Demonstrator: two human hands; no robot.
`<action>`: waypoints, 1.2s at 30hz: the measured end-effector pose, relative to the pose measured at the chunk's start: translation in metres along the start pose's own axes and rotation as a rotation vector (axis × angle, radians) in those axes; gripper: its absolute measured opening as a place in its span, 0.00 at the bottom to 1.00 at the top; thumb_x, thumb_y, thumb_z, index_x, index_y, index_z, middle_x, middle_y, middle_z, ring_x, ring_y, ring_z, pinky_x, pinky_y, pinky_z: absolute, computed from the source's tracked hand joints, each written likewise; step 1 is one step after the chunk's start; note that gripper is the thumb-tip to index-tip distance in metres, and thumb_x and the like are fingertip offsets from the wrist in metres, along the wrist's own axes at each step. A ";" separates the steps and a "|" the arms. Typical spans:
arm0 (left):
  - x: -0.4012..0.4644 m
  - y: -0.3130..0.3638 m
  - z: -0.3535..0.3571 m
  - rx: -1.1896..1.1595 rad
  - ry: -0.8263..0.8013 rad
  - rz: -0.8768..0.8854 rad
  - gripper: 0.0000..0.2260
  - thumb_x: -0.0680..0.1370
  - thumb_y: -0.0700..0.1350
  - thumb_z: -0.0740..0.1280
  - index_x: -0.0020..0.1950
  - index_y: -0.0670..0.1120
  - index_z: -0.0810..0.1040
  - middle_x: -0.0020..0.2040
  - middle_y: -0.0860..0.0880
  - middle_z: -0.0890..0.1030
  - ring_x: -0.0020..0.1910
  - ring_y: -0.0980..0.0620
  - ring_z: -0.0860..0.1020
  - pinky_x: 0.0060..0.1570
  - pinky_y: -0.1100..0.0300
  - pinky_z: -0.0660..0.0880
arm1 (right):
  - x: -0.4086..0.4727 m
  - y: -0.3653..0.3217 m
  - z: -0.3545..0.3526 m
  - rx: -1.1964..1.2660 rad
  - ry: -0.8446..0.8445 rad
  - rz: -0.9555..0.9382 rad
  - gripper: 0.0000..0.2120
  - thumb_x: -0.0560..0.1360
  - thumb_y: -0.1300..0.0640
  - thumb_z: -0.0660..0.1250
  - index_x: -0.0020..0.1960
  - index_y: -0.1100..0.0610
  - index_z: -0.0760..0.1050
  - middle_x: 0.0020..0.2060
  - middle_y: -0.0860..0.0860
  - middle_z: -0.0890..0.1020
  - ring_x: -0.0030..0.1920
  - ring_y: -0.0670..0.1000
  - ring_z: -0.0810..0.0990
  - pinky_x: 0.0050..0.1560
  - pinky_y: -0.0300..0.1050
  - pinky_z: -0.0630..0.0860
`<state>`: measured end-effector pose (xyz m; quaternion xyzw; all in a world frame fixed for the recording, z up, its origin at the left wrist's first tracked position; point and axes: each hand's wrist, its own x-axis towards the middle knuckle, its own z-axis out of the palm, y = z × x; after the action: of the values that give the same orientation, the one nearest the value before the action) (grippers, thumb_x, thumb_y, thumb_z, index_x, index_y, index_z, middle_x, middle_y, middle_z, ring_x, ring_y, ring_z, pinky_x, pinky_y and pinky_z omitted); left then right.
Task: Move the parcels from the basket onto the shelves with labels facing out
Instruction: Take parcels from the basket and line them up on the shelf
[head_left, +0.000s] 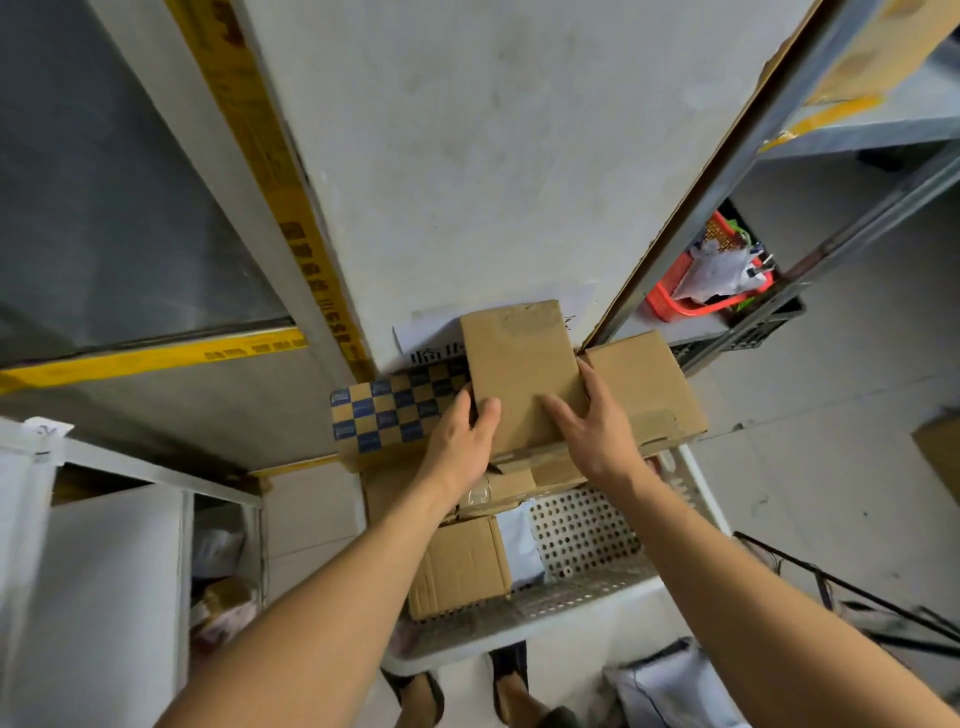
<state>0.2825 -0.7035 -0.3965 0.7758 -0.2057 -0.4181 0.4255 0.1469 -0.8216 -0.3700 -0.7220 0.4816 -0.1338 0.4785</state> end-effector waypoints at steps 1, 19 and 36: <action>-0.004 0.001 -0.004 -0.035 0.017 0.027 0.26 0.85 0.62 0.60 0.81 0.53 0.65 0.73 0.57 0.69 0.73 0.53 0.69 0.69 0.57 0.66 | -0.004 0.001 0.000 0.059 0.005 0.000 0.32 0.81 0.47 0.72 0.81 0.49 0.65 0.70 0.46 0.79 0.67 0.46 0.78 0.71 0.54 0.77; -0.097 0.009 -0.069 0.074 0.401 0.231 0.57 0.66 0.66 0.81 0.84 0.60 0.48 0.74 0.46 0.63 0.73 0.48 0.65 0.72 0.49 0.70 | -0.095 -0.070 0.020 0.379 -0.327 -0.092 0.36 0.80 0.39 0.70 0.83 0.40 0.60 0.76 0.41 0.70 0.74 0.45 0.72 0.77 0.53 0.69; -0.140 0.028 -0.103 -0.004 0.099 0.388 0.28 0.86 0.43 0.64 0.84 0.58 0.59 0.73 0.66 0.74 0.75 0.65 0.69 0.71 0.68 0.68 | -0.071 -0.092 0.041 0.507 -0.393 0.036 0.51 0.62 0.40 0.87 0.73 0.57 0.64 0.62 0.55 0.83 0.61 0.55 0.85 0.64 0.56 0.81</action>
<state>0.2890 -0.5743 -0.2770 0.7403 -0.3294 -0.2899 0.5093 0.1905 -0.7335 -0.2961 -0.5830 0.3439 -0.0990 0.7294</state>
